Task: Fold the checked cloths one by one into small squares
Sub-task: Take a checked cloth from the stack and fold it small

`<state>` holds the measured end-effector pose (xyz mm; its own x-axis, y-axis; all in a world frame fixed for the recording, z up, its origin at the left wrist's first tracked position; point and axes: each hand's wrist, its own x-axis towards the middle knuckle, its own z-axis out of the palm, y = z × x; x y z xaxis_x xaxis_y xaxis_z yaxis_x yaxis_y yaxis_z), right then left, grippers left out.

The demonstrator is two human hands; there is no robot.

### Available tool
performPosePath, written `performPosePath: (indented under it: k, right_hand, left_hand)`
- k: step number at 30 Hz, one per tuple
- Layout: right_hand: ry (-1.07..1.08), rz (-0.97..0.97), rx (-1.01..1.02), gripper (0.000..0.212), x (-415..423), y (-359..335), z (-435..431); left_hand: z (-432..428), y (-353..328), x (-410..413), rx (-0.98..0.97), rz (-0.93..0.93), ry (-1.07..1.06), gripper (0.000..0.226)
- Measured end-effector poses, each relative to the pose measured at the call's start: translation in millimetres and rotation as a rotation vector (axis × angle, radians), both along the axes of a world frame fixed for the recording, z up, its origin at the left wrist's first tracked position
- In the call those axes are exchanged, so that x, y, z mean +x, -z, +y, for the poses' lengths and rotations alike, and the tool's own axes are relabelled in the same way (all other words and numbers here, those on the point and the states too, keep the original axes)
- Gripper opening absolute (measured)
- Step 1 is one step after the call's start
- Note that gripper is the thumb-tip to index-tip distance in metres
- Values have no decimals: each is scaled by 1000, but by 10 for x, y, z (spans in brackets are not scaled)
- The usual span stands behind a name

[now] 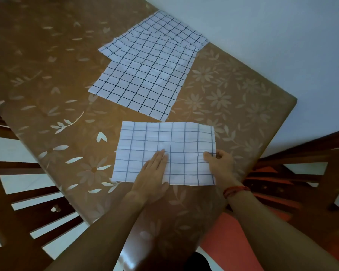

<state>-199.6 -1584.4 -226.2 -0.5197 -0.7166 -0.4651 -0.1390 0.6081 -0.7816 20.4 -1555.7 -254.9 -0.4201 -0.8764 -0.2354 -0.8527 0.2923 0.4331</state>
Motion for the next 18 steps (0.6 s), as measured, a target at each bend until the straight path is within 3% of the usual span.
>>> performPosePath:
  k: [8,11,14,18]
  right_hand:
    - [184,-433,148,17,231,-61,188]
    - [76,-674,205,26,334,-171,279]
    - [-97,-767,249,15,317,-232,365]
    - [-176,-924,107,58,215,-231,382]
  left_hand:
    - [334,72,-55,-37,-101,-57,85]
    - [385,89,-43,-35,-139,-143,73]
    - [388,90,10,-26,-115,-151,65]
    - [395,31,100,-33,-57,-139,63]
